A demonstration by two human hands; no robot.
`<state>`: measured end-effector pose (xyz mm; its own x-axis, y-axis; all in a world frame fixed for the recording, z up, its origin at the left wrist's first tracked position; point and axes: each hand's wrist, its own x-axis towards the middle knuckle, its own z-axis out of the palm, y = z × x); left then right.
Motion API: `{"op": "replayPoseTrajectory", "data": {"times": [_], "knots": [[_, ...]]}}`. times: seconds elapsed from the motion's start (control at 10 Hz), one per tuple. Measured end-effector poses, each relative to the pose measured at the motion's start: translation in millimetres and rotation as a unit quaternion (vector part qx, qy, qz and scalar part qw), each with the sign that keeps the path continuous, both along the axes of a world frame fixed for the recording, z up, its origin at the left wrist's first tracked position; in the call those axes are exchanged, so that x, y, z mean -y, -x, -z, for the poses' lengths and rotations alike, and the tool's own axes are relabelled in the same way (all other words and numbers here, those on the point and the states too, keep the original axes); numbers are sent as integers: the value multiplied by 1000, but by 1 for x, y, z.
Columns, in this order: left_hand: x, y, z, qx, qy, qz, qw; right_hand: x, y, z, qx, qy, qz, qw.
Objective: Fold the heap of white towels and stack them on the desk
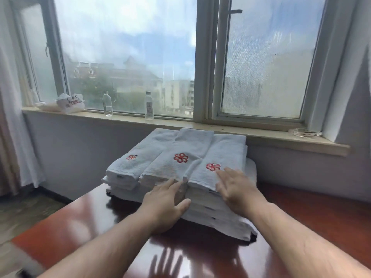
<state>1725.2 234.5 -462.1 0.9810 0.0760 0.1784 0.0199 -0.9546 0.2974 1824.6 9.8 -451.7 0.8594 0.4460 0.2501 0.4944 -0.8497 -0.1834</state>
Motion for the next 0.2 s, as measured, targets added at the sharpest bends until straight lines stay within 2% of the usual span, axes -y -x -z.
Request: {"op": "replayPoseTrajectory", "data": {"times": [0.1,0.2], "knots": [[12,19,18,10,19,14,1000,18,28,21,30,-22,-19,999],[24,28,32,22,57,36,997,39,51,43,73,-122,2,990]]}}
